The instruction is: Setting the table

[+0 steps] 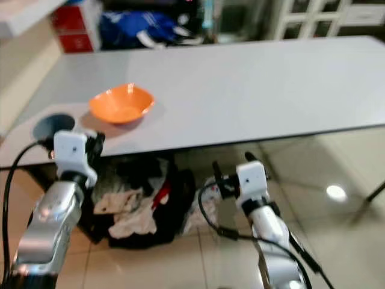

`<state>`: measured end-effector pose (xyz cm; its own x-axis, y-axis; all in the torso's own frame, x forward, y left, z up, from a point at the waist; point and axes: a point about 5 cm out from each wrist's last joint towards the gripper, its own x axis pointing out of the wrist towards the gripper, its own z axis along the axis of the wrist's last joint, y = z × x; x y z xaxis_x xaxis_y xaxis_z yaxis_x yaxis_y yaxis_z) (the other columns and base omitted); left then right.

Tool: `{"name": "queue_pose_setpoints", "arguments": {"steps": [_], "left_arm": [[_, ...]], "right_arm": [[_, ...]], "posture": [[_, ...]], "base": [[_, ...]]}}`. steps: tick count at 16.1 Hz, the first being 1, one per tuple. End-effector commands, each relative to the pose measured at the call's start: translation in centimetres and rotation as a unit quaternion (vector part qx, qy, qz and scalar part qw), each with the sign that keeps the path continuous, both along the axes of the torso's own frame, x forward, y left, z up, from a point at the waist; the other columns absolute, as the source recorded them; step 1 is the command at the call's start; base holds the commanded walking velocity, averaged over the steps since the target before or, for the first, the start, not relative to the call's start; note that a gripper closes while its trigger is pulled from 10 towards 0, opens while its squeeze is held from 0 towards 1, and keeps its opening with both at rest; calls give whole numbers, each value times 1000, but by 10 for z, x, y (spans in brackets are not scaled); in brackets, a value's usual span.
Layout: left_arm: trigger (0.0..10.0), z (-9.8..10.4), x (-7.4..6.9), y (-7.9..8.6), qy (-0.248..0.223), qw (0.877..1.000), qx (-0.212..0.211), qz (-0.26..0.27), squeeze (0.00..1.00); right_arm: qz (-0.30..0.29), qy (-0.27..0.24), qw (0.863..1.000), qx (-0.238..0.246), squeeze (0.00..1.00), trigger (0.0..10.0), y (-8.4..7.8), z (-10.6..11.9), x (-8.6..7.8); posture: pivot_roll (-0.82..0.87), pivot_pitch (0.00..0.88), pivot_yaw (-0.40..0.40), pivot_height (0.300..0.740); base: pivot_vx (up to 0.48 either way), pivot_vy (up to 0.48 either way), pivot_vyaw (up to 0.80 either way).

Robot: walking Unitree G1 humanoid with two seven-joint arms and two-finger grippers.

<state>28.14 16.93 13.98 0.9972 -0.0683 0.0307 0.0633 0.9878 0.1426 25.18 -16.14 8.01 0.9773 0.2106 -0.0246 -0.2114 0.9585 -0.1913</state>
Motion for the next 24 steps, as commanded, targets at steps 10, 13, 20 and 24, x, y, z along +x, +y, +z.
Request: {"name": "queue_pose_setpoints", "arguments": {"steps": [10, 13, 20, 24], "left_arm": [[0, 7, 2, 1, -14, 1000, -2, 13, 0], [0, 13, 3, 1, -27, 999, -6, 18, 0], [0, 37, 16, -8, -53, 999, -1, -9, 0], [0, 35, 15, -11, -48, 999, -5, -10, 0]], "right_arm": [[6, -9, 1000, -1, 0, 10000, 2, 4, 3], [6, -8, 1000, -2, 0, 10000, 2, 4, 3], [4, -8, 1000, 1, 0, 10000, 5, 5, 2], [5, -8, 1000, -1, 0, 10000, 4, 5, 1]], "posture": [[-101, 0, 56, 736], [-101, 0, 56, 736], [-112, 0, 71, 736], [-113, 0, 69, 736]], "base": [[480, 0, 0], [320, 0, 0], [0, 0, 0], [132, -416, 0]]}}
